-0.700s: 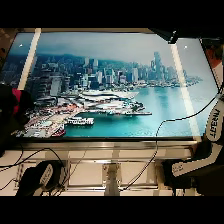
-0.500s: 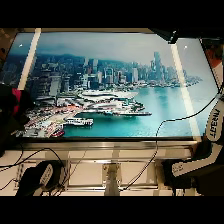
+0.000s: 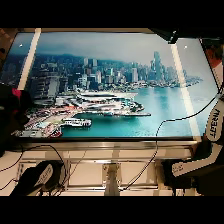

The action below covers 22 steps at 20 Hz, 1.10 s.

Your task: Fold the clothes and pants, and hang the long-sleeved shirts on hangers.

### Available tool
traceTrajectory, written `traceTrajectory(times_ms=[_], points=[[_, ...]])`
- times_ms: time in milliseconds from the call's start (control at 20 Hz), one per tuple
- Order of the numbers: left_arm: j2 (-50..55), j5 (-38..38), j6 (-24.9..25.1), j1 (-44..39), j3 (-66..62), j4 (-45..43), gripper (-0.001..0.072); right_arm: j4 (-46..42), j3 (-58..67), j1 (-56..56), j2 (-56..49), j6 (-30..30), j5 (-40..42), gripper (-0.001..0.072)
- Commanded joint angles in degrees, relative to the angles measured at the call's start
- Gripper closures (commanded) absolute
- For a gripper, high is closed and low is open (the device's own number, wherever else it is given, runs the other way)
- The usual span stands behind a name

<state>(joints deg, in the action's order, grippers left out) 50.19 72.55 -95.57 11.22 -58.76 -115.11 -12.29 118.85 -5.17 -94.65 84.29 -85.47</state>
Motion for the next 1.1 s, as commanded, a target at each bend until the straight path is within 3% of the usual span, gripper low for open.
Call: traceTrajectory(times_ms=[0,300,950,1000,1050], points=[[6.97,1.11,1.75,0.15,0.00,-9.16,0.0054,0.00,0.02,0.02,0.04,0.00,-0.02,0.0685],[10.51,0.98,0.81,0.98,0.00,-18.08,0.0071,0.00,0.00,0.04,0.04,0.00,-0.02,0.0684],[14.84,1.64,0.85,6.38,0.28,-16.33,0.0074,0.00,0.00,0.04,0.04,0.00,0.00,0.0684],[15.45,1.68,0.83,6.71,0.28,-16.24,0.0118,0.00,0.02,0.04,0.04,0.00,-0.02,0.0684],[16.06,2.12,0.83,6.88,0.28,-16.24,0.0212,0.00,0.02,0.02,0.04,0.00,-0.02,0.0684]])
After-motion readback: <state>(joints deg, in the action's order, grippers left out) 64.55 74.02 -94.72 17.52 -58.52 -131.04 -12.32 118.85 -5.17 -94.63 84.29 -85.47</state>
